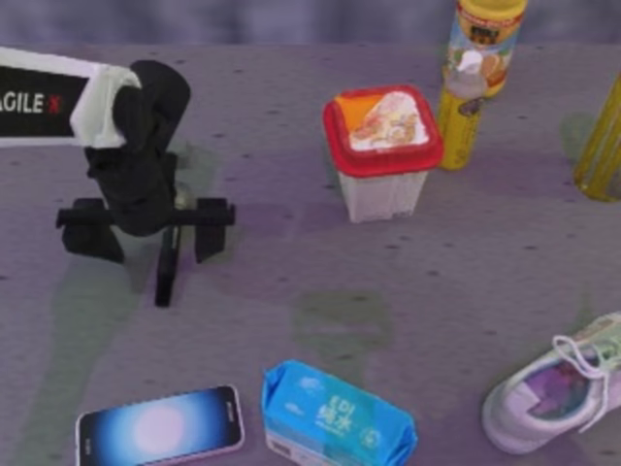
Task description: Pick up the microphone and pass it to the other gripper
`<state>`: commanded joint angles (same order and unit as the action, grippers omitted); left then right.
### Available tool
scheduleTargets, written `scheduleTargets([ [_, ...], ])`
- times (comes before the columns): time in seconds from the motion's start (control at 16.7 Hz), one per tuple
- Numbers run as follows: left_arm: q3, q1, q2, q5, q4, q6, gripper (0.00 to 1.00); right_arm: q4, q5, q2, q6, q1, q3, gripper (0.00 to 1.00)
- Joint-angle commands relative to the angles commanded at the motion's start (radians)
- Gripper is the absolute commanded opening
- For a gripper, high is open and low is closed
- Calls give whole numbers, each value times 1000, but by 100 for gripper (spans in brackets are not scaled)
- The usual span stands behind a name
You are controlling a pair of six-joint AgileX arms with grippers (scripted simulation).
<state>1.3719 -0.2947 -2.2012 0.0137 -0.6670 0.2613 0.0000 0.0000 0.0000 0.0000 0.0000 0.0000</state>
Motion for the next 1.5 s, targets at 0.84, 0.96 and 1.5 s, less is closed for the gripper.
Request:
scheduleTargets([
  [0.84, 0, 0, 0, 0, 0, 0, 0, 0, 0, 0, 0, 0, 0, 100],
  [0.96, 19, 1, 55, 16, -20, -13, 0, 0, 0, 0, 0, 0, 0, 100],
  [1.5, -90, 13, 135, -163, 415, -91, 0, 0, 0, 0, 0, 0, 0, 100],
])
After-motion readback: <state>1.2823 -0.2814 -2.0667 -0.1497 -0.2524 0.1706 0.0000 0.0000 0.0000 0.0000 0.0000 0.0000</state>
